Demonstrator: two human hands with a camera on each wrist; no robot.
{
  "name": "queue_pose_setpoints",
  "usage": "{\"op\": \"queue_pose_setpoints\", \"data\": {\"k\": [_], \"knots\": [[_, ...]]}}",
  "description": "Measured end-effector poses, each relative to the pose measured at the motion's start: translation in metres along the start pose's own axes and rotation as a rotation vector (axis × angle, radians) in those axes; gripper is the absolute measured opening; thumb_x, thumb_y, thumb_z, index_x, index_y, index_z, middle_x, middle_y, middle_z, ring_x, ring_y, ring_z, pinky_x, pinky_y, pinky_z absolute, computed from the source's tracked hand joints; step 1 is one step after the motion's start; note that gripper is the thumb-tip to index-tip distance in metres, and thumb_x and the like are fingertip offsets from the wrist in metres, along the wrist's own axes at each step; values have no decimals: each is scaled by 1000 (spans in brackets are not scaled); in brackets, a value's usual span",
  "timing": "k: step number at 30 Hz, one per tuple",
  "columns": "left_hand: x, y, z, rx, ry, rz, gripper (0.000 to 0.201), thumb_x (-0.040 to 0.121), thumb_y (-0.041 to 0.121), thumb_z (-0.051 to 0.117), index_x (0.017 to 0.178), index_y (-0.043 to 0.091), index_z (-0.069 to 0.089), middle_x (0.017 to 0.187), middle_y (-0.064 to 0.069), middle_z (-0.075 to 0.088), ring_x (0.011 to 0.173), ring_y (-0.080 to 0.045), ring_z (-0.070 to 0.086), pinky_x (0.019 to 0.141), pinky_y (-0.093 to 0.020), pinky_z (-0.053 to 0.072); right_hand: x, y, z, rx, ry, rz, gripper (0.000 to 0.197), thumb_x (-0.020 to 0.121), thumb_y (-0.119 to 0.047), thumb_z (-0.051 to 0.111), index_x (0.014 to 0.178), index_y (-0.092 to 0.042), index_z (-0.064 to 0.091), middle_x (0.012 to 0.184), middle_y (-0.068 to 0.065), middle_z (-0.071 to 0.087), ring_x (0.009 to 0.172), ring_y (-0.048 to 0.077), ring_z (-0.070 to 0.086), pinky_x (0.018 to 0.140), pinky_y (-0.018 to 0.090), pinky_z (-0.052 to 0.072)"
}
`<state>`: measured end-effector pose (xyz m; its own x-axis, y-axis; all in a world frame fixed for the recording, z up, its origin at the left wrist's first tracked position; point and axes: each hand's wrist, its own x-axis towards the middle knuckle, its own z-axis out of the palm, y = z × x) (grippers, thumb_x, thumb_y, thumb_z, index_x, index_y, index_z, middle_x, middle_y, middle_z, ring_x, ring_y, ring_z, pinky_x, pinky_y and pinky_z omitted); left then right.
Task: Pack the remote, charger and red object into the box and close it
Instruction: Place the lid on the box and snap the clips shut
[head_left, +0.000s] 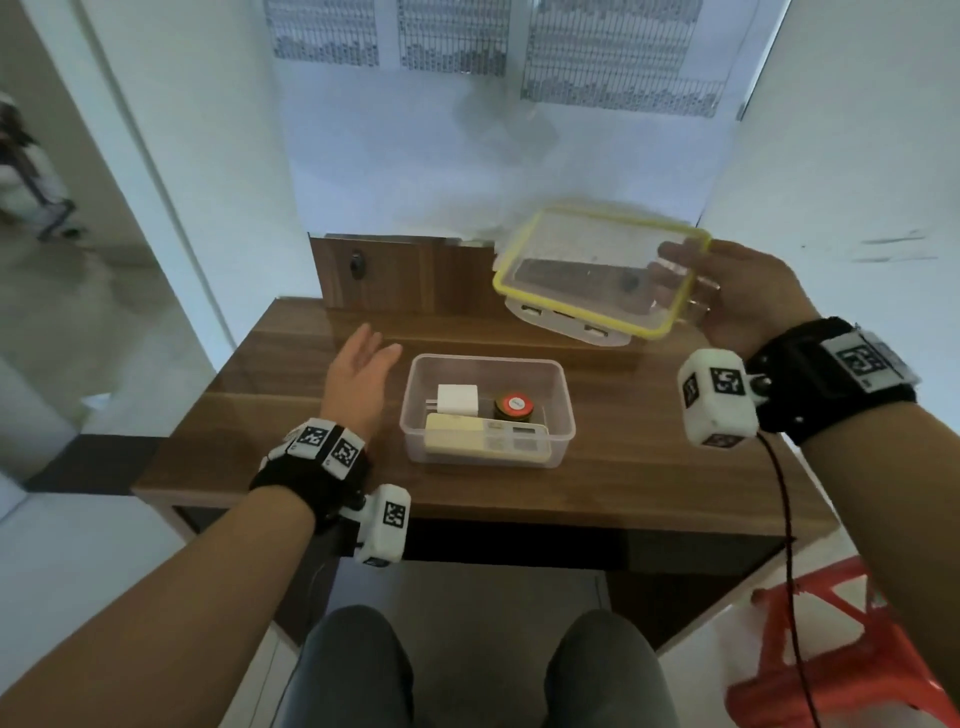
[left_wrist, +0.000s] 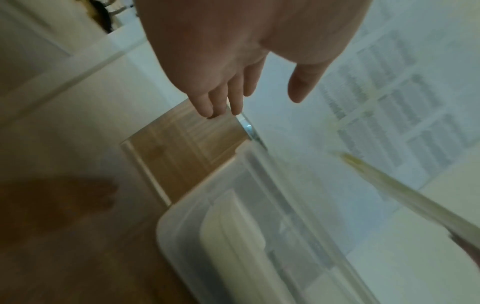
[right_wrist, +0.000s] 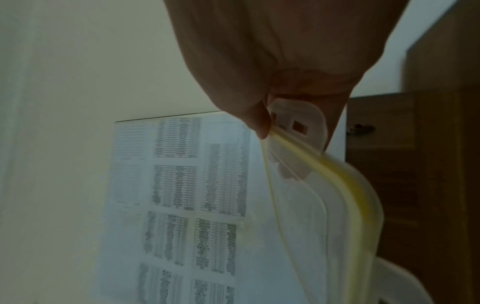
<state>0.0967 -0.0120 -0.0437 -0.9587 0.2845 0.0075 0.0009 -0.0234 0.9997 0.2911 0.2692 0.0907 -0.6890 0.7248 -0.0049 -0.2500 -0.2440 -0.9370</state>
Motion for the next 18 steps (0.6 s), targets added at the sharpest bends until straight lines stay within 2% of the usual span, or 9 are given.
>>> {"op": "queue_pose_setpoints", "data": {"k": [2,4,6,7,9,11,13,15,18], "knots": [[1,11,-1,78,33,74,39,95,23,61,134,17,59,120,4,69,110,-13,64,101,-33,47,4,15,11,44,-37,98,14,91,-2,60,104,-6,59,99,11,73,79,23,74,57,27,58],[2,21,-1,86,50,87,26,97,23,58,121,15,67,98,1,75,88,-13,71,80,-28,57,6,35,20,46,-106,202,14,96,-6,52,108,-5,60,100,12,71,74,19,74,52,24,56],[4,31,-2,-41,15,-18,24,99,27,56,115,12,66,91,-5,76,73,-16,70,59,-24,55,6,55,24,40,-123,304,23,98,-9,48,117,-2,59,101,11,71,71,17,75,51,24,57],[4,35,-2,-108,-13,-88,24,98,29,57,111,12,66,88,-8,76,70,-18,70,57,-26,54,5,63,24,54,-126,349,26,98,-9,47,120,0,58,98,11,73,72,17,75,51,24,57],[6,37,-6,-155,-66,-186,18,96,27,62,106,14,67,83,-7,76,70,-20,69,58,-30,54,2,75,25,66,-144,413,27,99,-10,47,120,1,59,96,12,75,75,19,75,54,26,59],[7,33,-9,-84,-139,-208,16,92,16,67,108,14,70,78,-5,76,67,-17,68,59,-29,54,3,85,23,-31,-165,410,26,98,-11,47,116,0,62,97,15,74,73,19,74,57,27,60],[5,32,-13,-14,-214,-220,19,91,10,67,108,14,72,76,-5,75,64,-15,66,61,-30,56,7,93,21,-354,-137,300,25,97,-17,52,112,-4,67,90,14,72,65,17,69,59,26,57],[3,32,-15,42,-247,-232,16,92,7,65,104,14,73,72,-5,74,63,-14,66,62,-30,57,12,96,18,-714,-112,179,23,93,-26,60,108,-12,70,76,7,67,54,14,58,52,25,50],[6,28,-20,210,-236,-173,15,92,6,65,103,12,72,70,-5,74,60,-14,67,63,-30,57,15,97,17,-832,-194,208,24,88,-22,67,112,-20,64,75,5,66,54,14,55,51,27,46]]}}
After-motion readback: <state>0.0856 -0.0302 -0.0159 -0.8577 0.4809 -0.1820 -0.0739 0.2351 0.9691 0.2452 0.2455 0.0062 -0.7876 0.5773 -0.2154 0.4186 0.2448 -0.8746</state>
